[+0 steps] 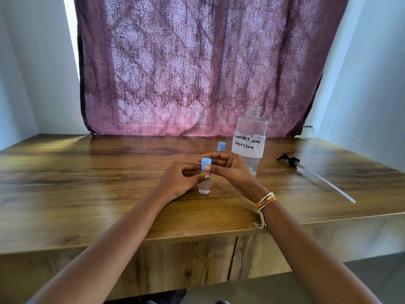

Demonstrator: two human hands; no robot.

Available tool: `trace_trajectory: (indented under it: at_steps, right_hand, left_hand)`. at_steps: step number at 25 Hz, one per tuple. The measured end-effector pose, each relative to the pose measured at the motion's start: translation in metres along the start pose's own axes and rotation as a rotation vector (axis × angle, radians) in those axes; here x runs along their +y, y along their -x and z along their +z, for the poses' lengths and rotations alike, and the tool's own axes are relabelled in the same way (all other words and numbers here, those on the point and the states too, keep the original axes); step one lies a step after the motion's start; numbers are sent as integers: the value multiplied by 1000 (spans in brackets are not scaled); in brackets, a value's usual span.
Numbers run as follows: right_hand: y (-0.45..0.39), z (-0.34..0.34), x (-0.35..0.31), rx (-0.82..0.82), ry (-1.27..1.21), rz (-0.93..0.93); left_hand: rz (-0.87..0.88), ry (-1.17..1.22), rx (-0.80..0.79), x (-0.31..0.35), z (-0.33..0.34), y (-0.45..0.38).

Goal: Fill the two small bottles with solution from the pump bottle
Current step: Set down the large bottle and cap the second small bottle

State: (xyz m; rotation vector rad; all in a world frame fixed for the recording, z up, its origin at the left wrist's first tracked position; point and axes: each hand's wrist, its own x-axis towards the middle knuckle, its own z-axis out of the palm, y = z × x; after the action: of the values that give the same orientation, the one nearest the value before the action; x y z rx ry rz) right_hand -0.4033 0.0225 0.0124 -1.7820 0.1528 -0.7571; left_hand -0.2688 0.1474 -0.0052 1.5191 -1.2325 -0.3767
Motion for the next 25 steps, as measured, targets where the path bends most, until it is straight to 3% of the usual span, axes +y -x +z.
trace_trajectory:
  at_steps: [8, 13, 25]
  right_hand:
    - [16, -13, 5, -13, 1, 79]
    - [28, -30, 15, 20, 229, 129]
    - [25, -20, 23, 93, 477, 81]
  left_hand:
    - [-40, -111, -43, 0, 1, 2]
    - [-57, -117, -80, 5, 1, 5]
    - [-147, -197, 113, 0, 12, -12]
